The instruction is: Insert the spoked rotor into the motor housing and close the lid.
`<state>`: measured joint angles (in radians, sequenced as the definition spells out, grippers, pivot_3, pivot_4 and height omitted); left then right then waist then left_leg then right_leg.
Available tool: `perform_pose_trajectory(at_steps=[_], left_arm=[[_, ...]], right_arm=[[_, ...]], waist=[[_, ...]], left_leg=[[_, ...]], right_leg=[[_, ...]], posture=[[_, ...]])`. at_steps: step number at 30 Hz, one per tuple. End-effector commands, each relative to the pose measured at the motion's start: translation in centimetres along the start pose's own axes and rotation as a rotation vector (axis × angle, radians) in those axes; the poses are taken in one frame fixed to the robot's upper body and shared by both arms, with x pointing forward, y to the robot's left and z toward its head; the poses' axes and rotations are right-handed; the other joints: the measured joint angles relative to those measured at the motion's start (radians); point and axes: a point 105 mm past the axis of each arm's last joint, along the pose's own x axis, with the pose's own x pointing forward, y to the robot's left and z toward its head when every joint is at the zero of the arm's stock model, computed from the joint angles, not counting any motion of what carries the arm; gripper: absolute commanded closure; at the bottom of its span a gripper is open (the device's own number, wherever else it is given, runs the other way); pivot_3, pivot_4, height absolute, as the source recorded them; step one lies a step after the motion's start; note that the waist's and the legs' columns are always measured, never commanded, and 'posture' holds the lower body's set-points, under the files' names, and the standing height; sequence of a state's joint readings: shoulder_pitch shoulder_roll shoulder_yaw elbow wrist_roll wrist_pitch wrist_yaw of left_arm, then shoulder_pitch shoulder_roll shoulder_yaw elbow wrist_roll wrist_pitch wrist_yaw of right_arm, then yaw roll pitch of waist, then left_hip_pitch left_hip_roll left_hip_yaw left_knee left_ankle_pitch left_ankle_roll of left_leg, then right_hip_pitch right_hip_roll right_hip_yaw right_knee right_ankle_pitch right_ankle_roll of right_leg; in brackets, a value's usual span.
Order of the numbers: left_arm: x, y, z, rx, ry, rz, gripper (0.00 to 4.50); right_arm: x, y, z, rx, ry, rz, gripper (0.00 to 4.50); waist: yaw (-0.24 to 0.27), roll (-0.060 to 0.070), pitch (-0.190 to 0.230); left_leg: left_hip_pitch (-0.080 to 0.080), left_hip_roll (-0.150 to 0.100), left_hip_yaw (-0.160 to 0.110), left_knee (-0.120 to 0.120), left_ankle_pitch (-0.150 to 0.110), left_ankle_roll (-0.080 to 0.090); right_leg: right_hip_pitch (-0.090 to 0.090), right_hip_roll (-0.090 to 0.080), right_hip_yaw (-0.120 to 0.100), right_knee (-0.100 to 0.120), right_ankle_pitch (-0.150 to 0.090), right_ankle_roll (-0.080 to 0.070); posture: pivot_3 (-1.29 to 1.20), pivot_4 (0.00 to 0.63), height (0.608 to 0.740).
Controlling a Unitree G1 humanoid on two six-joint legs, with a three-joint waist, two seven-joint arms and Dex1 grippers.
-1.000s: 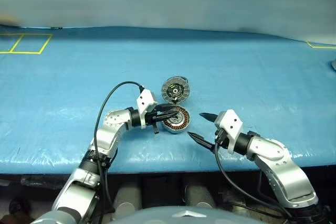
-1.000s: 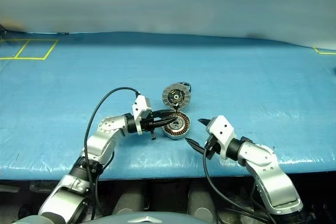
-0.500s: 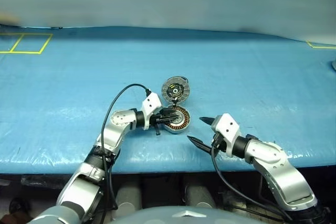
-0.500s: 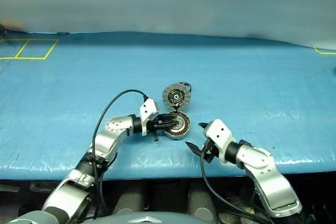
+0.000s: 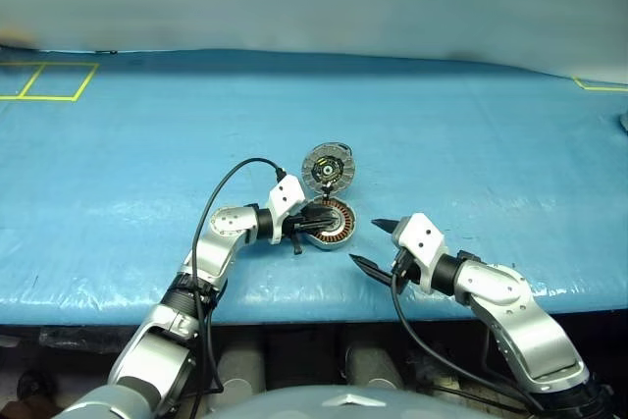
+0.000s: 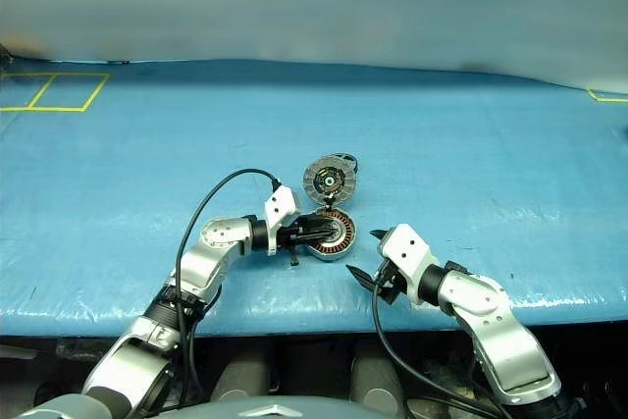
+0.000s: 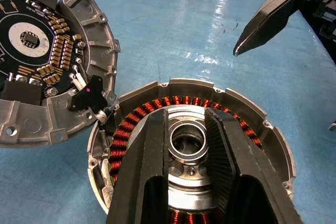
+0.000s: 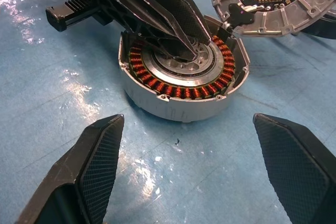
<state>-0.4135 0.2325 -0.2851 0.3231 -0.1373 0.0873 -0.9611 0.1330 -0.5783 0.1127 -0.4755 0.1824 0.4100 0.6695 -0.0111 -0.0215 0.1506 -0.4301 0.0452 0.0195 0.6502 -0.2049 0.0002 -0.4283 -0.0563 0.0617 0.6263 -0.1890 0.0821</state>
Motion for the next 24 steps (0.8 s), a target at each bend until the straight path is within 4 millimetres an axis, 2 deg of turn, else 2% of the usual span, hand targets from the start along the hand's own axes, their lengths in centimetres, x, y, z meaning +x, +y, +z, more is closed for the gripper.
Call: perform_pose_trajectory(at_steps=[1,18,24], left_arm=[[0.36,-0.05,0.58,0.014,-0.015,-0.013,3.82],[0.19,-0.36,0.9,-0.011,-0.04,-0.035,3.82],[0.18,0.29,0.82,0.026,-0.034,0.021,1.82]], right_arm=[[-0.01,-0.3,0.91,-0.035,-0.034,-0.012,0.35],[0.32,-0.87,0.88,-0.064,-0.035,-0.032,0.35],[0.36,-1.02,0.9,-0.074,-0.034,-0.041,0.35]], waist=[[0.0,0.0,0.0],[0.0,0.0,0.0],[0.0,0.0,0.0]], left_leg=[[0.0,0.0,0.0,0.0,0.0,0.0],[0.0,0.0,0.0,0.0,0.0,0.0],[0.0,0.0,0.0,0.0,0.0,0.0]], right_leg=[[0.0,0.0,0.0,0.0,0.0,0.0],[0.0,0.0,0.0,0.0,0.0,0.0],[0.0,0.0,0.0,0.0,0.0,0.0]], posture=[[0.0,0.15,0.74],[0.0,0.15,0.74],[0.0,0.15,0.74]])
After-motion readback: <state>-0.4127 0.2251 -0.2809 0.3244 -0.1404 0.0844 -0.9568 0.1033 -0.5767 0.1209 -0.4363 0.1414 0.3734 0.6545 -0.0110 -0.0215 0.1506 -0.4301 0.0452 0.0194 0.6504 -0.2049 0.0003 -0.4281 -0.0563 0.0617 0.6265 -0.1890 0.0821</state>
